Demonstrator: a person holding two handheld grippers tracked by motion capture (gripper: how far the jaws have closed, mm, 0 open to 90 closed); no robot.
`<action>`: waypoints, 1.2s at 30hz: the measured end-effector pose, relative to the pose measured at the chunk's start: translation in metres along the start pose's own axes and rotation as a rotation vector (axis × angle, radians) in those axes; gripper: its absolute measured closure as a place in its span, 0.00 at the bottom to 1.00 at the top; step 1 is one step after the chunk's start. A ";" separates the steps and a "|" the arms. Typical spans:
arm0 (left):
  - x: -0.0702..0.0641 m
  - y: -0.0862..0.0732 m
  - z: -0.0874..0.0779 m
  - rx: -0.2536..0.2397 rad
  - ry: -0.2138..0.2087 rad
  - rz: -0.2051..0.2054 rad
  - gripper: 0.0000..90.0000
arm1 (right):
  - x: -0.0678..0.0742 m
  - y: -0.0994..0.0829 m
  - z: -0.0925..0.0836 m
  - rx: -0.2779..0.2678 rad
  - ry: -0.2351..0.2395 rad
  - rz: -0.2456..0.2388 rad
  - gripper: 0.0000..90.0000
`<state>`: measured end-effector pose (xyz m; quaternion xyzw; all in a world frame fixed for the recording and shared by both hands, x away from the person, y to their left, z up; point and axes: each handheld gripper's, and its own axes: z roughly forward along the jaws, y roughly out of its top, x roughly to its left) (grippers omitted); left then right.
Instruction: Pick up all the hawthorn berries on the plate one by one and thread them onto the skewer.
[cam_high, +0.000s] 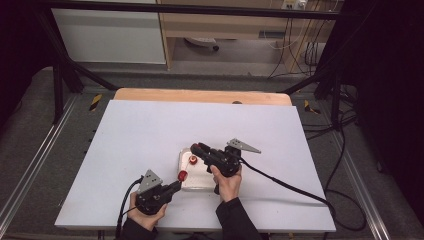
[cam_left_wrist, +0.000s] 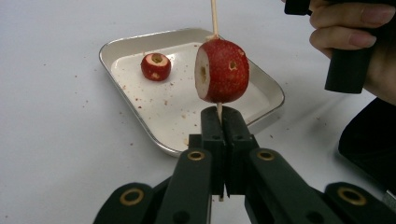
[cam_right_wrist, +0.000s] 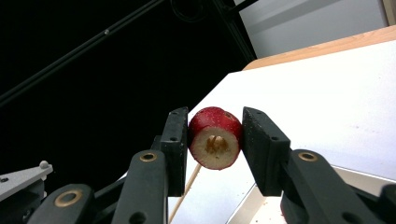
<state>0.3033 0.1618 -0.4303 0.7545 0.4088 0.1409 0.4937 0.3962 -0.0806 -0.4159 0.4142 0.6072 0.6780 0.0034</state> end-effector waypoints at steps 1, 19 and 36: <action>0.000 -0.001 0.000 -0.003 0.001 -0.006 0.99 | 0.001 -0.001 0.000 0.001 0.006 0.008 0.70; -0.001 -0.003 0.000 0.019 -0.023 -0.015 0.99 | 0.002 0.003 -0.006 0.092 0.033 -0.017 0.70; 0.010 0.008 -0.008 0.052 -0.040 0.070 0.99 | -0.004 0.008 -0.005 0.125 0.049 -0.012 0.70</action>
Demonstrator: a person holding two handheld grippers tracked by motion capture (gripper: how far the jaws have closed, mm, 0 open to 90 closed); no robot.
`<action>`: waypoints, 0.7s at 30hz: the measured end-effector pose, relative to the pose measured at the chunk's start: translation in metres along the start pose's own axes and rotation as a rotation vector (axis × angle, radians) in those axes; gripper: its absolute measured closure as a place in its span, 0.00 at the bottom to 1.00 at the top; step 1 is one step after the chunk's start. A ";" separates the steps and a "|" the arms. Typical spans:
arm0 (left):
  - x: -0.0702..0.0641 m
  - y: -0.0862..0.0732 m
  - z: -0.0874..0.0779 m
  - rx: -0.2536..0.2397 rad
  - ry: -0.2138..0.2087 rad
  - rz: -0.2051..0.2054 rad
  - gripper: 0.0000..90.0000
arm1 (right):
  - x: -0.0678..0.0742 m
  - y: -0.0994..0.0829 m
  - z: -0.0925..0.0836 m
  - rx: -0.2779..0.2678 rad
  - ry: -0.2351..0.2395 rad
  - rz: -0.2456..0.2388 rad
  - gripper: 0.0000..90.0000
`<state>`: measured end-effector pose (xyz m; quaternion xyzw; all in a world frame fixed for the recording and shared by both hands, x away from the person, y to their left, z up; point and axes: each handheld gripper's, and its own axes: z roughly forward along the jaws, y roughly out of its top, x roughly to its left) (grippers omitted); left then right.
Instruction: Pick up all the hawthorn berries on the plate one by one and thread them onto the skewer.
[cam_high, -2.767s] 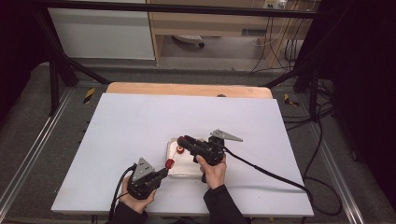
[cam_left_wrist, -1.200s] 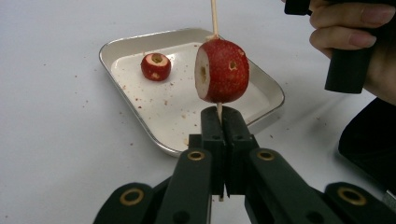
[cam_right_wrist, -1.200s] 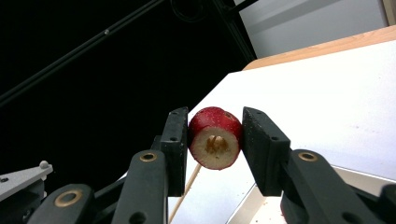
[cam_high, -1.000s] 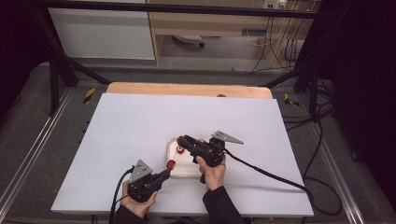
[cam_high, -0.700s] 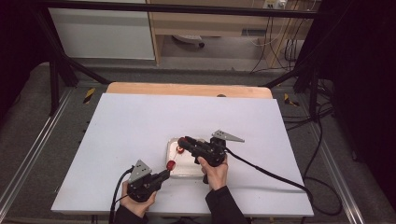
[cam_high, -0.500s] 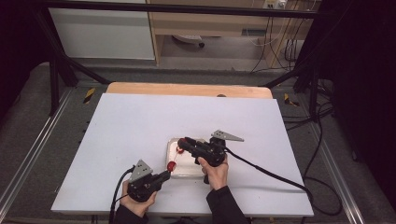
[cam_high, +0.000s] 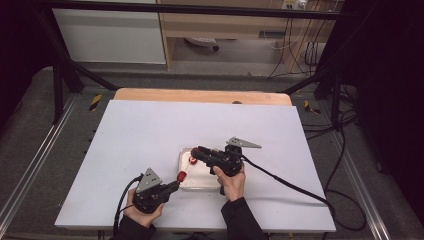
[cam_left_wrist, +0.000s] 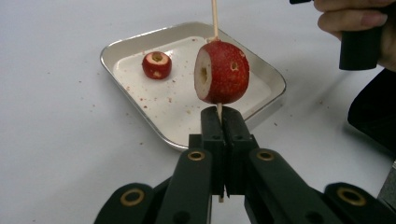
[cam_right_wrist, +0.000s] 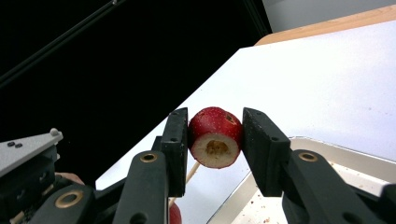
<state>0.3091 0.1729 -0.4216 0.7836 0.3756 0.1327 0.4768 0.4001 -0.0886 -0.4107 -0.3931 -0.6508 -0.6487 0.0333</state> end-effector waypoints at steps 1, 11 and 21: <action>0.001 0.000 -0.001 -0.002 -0.004 -0.005 0.99 | 0.000 0.000 0.000 -0.001 0.003 0.001 0.70; 0.002 0.000 0.000 0.004 0.000 0.051 0.99 | -0.002 0.000 0.002 0.008 0.012 0.025 0.70; 0.004 -0.001 -0.001 0.038 0.014 0.102 0.99 | -0.004 0.003 -0.005 -0.014 -0.008 0.035 0.70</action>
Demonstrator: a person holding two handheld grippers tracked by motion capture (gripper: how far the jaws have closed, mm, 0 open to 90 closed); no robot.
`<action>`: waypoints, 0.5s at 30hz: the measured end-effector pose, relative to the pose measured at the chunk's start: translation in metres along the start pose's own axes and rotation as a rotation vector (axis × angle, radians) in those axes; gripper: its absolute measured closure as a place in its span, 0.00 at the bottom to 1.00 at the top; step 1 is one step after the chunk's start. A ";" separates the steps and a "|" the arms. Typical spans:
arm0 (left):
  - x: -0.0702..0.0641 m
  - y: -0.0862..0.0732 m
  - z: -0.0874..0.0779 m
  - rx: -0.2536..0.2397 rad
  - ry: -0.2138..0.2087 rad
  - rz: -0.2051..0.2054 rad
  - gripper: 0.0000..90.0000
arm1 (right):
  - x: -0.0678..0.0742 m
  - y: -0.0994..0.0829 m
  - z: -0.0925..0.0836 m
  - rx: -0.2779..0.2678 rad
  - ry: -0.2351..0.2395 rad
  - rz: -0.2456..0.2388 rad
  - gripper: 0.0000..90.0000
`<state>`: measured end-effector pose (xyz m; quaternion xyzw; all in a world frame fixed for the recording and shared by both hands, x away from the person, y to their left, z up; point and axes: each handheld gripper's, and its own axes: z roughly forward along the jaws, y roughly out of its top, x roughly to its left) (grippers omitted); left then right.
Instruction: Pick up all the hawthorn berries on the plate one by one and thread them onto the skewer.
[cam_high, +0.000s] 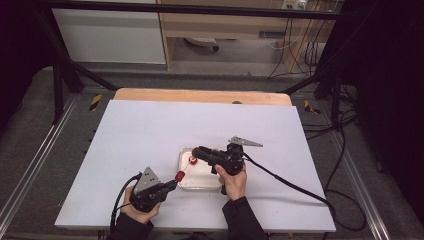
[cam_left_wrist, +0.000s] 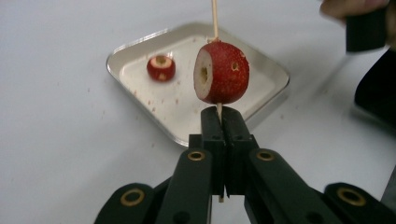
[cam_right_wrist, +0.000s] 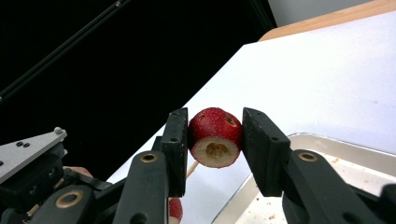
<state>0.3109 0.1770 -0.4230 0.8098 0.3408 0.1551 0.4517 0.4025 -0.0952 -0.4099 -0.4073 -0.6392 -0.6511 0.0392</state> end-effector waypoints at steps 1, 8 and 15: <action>0.001 -0.003 0.000 -0.004 -0.016 -0.030 0.99 | -0.003 0.003 -0.006 -0.027 -0.008 0.008 0.70; -0.011 0.003 -0.002 -0.012 -0.020 0.015 0.99 | -0.001 0.012 -0.023 -0.034 0.032 0.009 0.70; -0.011 0.002 -0.003 -0.025 -0.021 0.029 0.99 | -0.004 0.014 -0.025 -0.012 0.037 0.015 0.70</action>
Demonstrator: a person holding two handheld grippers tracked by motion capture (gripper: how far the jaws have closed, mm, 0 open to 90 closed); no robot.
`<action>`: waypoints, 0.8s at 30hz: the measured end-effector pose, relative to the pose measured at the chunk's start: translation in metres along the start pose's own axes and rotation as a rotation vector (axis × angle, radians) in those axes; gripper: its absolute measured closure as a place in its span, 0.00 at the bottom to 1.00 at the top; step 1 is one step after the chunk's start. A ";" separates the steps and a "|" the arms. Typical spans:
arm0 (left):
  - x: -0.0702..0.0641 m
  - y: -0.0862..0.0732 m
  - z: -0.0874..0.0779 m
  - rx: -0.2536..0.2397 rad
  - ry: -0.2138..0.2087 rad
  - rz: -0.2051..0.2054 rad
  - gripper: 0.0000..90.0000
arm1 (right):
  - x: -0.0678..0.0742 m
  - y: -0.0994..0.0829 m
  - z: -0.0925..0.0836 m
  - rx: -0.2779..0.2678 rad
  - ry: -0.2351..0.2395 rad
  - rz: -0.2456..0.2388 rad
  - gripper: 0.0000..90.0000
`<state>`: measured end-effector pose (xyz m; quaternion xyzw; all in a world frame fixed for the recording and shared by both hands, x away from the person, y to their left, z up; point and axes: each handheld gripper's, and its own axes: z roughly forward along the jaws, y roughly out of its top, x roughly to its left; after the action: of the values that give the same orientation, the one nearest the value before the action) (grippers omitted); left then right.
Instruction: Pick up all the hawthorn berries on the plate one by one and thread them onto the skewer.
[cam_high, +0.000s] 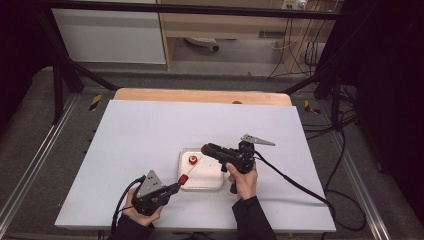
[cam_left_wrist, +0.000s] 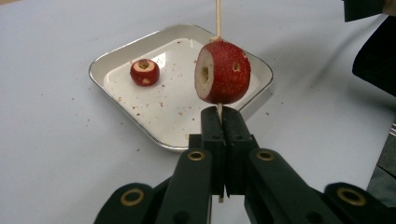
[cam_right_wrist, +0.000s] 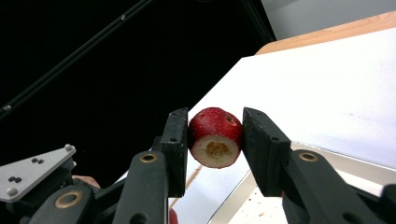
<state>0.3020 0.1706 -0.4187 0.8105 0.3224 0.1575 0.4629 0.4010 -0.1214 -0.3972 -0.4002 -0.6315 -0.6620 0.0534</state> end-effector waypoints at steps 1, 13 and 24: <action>0.000 0.000 0.000 -0.001 -0.002 0.000 0.99 | 0.000 0.001 -0.001 -0.001 0.003 0.009 0.70; -0.001 0.000 0.001 0.000 -0.002 0.006 0.99 | -0.001 0.000 -0.003 0.014 0.011 0.001 0.69; -0.002 -0.001 0.003 0.006 0.002 -0.019 0.99 | -0.001 -0.011 0.004 0.051 0.032 0.012 0.70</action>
<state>0.3020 0.1675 -0.4209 0.8088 0.3309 0.1528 0.4616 0.3972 -0.1165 -0.4071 -0.3919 -0.6448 -0.6515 0.0779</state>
